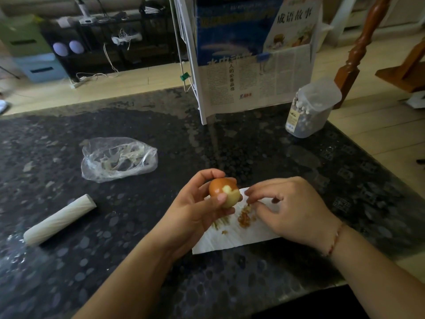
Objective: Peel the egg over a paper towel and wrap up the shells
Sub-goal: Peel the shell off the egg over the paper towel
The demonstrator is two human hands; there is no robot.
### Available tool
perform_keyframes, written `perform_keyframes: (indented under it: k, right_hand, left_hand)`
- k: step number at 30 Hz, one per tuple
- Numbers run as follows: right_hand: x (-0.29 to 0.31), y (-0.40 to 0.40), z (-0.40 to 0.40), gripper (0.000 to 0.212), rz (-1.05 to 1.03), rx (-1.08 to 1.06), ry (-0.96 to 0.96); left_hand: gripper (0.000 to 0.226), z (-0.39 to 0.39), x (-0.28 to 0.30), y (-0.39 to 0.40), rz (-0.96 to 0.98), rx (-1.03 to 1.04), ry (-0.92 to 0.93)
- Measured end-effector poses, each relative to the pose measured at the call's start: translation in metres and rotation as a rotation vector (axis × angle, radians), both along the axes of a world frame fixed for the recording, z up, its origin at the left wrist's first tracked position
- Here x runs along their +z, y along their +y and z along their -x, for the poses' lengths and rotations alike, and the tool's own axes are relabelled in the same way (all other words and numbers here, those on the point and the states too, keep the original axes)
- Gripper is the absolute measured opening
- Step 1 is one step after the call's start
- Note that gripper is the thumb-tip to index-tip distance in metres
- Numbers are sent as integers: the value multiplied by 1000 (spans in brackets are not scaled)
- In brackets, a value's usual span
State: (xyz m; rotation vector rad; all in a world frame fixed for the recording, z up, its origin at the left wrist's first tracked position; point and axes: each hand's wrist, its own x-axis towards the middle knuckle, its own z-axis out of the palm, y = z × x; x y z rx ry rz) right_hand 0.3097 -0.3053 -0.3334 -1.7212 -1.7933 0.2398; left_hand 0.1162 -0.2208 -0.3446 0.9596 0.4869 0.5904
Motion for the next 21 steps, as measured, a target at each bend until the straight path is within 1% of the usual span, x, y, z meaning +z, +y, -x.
perform_keyframes:
  k: [2,4,6,7,12,17,21]
  right_hand:
    - [3,-2,3,21,-57,14,28]
    - [7,-3,6,24,-130,6,108]
    - [9,-3,9,29,-164,-6,163]
    - [9,-3,9,31,-166,1,159]
    - [10,-5,9,29,-189,70,66]
    - [10,-6,12,40,-212,108,-153]
    - [8,-4,13,43,-217,123,-190]
  left_hand:
    - [42,0,-1,1,-39,-23,25]
    - [50,-1,-1,0,-95,-40,64]
    - [57,-3,0,-2,-163,-51,95]
    - [59,-4,2,-3,-196,-55,107]
    - [58,-6,9,-6,-352,-41,204]
    - [57,-8,9,-6,-465,15,292]
    - [54,-9,8,-4,-524,29,355]
